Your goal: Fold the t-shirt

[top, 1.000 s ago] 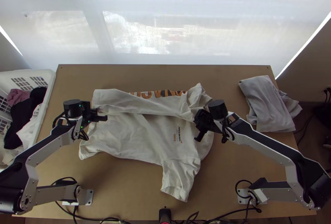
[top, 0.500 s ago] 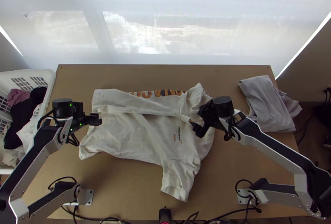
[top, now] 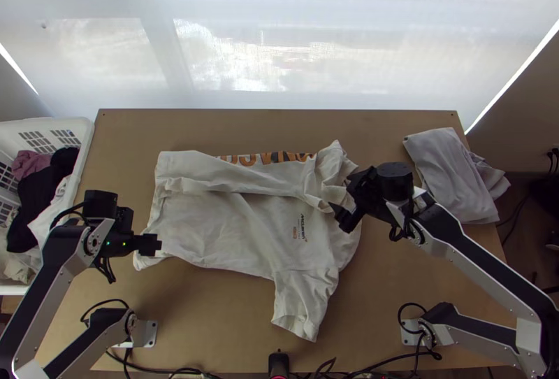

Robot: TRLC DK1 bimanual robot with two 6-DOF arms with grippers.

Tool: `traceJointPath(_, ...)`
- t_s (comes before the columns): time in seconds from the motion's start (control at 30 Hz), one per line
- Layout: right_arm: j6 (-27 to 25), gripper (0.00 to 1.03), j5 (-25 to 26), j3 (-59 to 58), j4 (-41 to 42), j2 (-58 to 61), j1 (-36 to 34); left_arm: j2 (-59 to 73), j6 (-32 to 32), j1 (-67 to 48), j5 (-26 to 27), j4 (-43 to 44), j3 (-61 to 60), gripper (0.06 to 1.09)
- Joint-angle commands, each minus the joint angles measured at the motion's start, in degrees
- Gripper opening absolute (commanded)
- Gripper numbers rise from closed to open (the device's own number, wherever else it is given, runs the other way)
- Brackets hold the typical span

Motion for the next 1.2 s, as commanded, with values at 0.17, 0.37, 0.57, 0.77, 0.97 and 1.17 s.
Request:
traceJointPath(0.17,1.3,0.98,0.0,-0.5,-5.6,-5.4,1.6,6.8,-1.3,1.4,-3.4,-0.8,-1.0,0.89)
traceJointPath(0.37,1.4,0.98,0.0,1.0,-10.2,-6.6,3.6,9.0,-1.3,1.3,-2.9,2.2,-1.2,0.53)
traceJointPath(0.57,1.5,0.98,-0.3,4.3,-16.2,-6.6,7.7,9.9,-1.3,1.2,-2.3,4.1,-1.2,0.12)
traceJointPath(0.77,0.9,0.98,-1.0,6.5,-23.4,-6.6,15.1,9.7,-0.9,1.1,-2.3,4.3,-0.5,0.10)
traceJointPath(0.97,0.7,0.98,-3.3,4.3,-26.9,-6.8,25.1,9.8,-1.4,0.7,-2.3,4.9,1.8,0.09)
traceJointPath(1.17,0.5,0.98,-4.0,0.6,-25.9,-6.6,33.9,9.9,-2.4,0.5,-2.3,5.5,2.9,0.09)
